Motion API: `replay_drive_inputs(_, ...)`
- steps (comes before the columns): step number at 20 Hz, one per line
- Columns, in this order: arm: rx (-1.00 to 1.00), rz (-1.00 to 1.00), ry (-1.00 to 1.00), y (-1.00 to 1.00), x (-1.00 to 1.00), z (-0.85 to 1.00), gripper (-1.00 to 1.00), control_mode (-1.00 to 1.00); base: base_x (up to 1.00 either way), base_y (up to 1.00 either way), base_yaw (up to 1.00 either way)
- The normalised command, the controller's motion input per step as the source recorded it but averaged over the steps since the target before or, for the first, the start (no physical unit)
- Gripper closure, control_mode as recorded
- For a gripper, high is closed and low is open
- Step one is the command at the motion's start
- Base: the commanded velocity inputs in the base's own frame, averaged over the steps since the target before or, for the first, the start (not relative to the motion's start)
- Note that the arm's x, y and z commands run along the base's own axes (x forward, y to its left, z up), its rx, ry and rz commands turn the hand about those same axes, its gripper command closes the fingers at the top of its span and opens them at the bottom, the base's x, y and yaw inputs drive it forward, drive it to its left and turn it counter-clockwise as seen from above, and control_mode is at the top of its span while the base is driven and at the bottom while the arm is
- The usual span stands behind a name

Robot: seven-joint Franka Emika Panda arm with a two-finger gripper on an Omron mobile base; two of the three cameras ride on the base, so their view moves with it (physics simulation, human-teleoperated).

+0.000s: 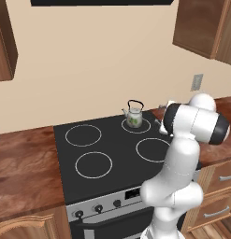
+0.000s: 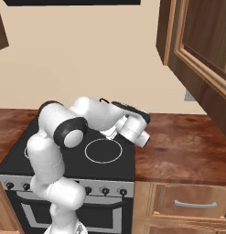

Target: Pick the kettle from the cabinet and place it on a stove burner. Then pick the pot from the counter and place it on another stove burner. Finally, turn both burners on.

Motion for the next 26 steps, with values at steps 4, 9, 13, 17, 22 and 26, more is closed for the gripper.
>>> replay_drive_inputs(4,-0.12,0.00,-0.20,0.00,-0.60,0.38,-1.00,-1.00,0.00,0.00,0.00)
replay_drive_inputs(9,-0.11,0.00,-0.20,0.04,-0.63,0.40,-1.00,-1.00,0.00,0.00,0.00)
replay_drive_inputs(13,-0.11,-0.01,-0.18,0.15,-0.60,0.35,-1.00,-1.00,0.00,0.00,0.00)
replay_drive_inputs(17,-0.09,-0.01,-0.11,0.26,-0.50,0.16,-1.00,-1.00,0.00,0.00,0.00)
replay_drive_inputs(22,-0.08,-0.02,-0.06,0.33,-0.36,0.00,-1.00,-1.00,0.00,0.00,0.00)
replay_drive_inputs(26,-0.09,-0.03,-0.10,0.32,-0.30,0.07,-1.00,-1.00,0.00,0.00,0.00)
